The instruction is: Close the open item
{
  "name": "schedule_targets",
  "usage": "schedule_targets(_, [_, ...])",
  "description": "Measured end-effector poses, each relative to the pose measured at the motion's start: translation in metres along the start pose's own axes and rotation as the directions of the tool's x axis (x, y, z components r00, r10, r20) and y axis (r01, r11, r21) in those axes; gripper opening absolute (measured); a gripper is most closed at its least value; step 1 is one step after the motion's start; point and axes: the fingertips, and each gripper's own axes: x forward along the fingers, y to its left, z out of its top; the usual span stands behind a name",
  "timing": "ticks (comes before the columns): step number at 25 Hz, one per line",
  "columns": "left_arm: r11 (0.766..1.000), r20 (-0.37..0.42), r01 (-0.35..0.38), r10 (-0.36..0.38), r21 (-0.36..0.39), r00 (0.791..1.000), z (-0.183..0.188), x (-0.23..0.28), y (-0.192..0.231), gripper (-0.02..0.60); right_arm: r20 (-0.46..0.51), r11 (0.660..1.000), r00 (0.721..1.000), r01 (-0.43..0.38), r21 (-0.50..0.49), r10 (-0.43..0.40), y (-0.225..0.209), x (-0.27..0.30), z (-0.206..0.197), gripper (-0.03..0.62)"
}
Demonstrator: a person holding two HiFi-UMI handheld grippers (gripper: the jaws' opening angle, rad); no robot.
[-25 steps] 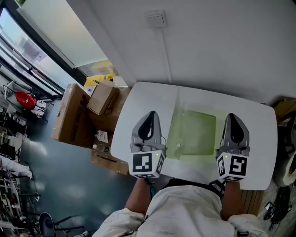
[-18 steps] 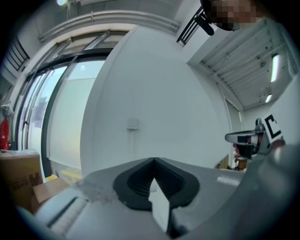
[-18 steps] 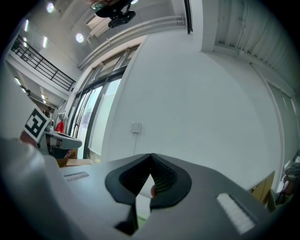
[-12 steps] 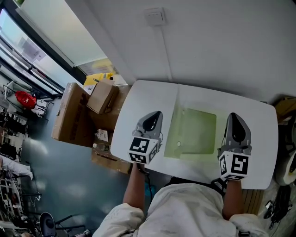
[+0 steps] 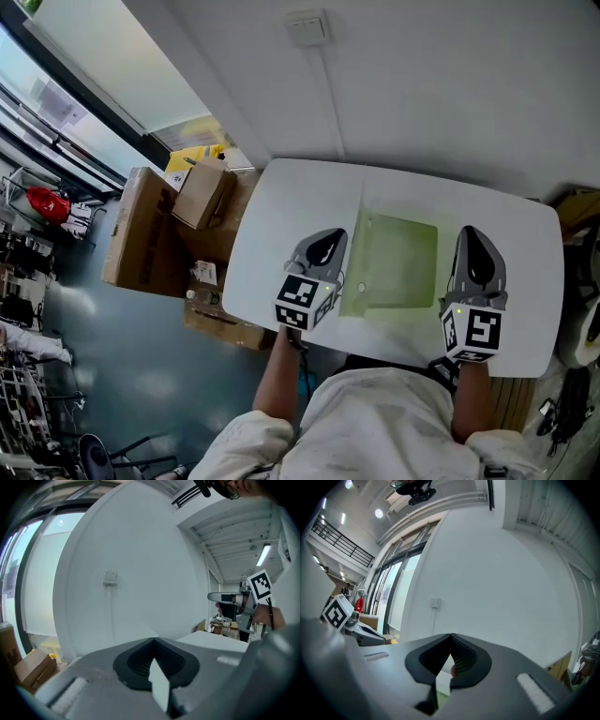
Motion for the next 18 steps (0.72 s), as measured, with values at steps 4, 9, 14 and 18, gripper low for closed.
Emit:
schedule_targets(4, [1.0,-0.003,0.03,-0.03,0.004,1.0,0.001,0.007,-0.012,0.0,-0.008,1.0,1.0,0.011,0.002,-0.011,-0.004,-0.004,-0.001,0.002])
schedule_targets(9, [0.998,-0.01,0.057,-0.057,0.014,0.998,-0.002,0.017,-0.025,0.0,-0.024,1.0,0.999,0.023,-0.001,-0.023,-0.01,-0.006,-0.007,0.002])
schedule_targets(14, [0.996,-0.009,0.084,-0.084,0.012,0.996,-0.002,0.024,-0.038,0.0,-0.041,0.999,0.999,0.035,0.004,-0.034,-0.016,-0.009,-0.014,0.002])
schedule_targets(18, [0.995,-0.001,0.093,-0.093,0.017,0.996,0.0,0.028,-0.044,0.0,-0.044,0.999,0.998,0.042,0.006,-0.042,-0.021,-0.012,-0.016,0.002])
